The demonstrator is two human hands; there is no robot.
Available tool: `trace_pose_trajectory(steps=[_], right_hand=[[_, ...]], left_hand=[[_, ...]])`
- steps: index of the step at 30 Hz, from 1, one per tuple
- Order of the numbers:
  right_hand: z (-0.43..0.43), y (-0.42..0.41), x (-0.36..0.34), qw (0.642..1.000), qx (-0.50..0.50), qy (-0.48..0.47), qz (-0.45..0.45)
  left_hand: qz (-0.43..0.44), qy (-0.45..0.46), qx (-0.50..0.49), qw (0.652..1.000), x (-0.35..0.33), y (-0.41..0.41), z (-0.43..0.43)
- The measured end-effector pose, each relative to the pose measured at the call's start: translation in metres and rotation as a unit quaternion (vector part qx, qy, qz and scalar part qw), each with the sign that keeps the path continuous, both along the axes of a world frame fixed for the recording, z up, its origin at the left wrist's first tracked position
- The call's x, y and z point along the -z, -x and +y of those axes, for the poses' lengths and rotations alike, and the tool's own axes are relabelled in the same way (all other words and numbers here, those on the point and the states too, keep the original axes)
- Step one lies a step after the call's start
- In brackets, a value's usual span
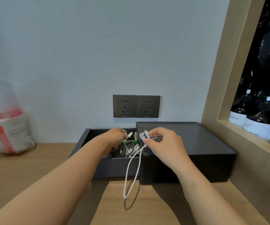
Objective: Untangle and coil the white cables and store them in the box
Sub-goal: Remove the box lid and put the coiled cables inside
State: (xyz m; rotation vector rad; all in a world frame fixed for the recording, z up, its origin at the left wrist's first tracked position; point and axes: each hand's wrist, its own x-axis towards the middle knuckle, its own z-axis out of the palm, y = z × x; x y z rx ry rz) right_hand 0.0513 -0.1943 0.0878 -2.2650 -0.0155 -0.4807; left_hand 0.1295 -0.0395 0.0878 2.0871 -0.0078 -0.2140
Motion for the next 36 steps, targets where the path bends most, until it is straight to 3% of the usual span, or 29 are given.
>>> trace_pose_trajectory(steps=[4, 6, 9, 13, 15, 18, 21, 25, 27, 31, 36], right_hand=[[0.007, 0.006, -0.006, 1.000, -0.011, -0.024, -0.009], [0.011, 0.008, -0.010, 0.999, -0.015, -0.043, -0.015], [0.020, 0.008, -0.016, 0.995, -0.011, -0.095, -0.029], [0.032, 0.006, -0.022, 0.990, 0.006, -0.134, -0.039], [0.040, 0.005, -0.023, 0.990, -0.001, -0.139, -0.038], [0.052, 0.004, -0.023, 0.990, -0.020, -0.141, -0.021], [0.071, -0.002, -0.025, 0.989, -0.053, -0.134, 0.024], [0.098, -0.019, -0.025, 0.993, -0.071, -0.091, 0.023], [0.107, -0.032, -0.020, 0.997, -0.060, -0.040, 0.006], [0.118, -0.055, -0.002, 0.995, -0.029, 0.094, 0.030], [0.124, -0.068, 0.010, 0.977, -0.030, 0.196, 0.079]], left_hand=[[-0.068, 0.005, -0.017, 0.998, -0.008, 0.012, 0.009], [-0.100, 0.056, -0.017, 0.993, -0.015, 0.022, 0.015], [-0.051, 0.138, 0.089, 0.985, -0.030, 0.049, 0.025], [-0.023, 0.022, 0.182, 0.983, -0.040, 0.075, 0.043], [-0.036, 0.008, 0.147, 0.988, -0.041, 0.078, 0.048], [-0.070, 0.070, 0.021, 0.995, -0.038, 0.075, 0.057], [-0.098, 0.127, -0.096, 0.982, -0.033, 0.066, 0.067], [-0.154, 0.132, -0.171, 0.964, -0.019, 0.046, 0.078], [-0.158, 0.094, -0.174, 0.967, -0.008, 0.034, 0.082], [-0.155, -0.101, -0.097, 0.978, 0.011, 0.011, 0.084], [-0.193, -0.370, -0.032, 0.908, 0.018, -0.007, 0.073]])
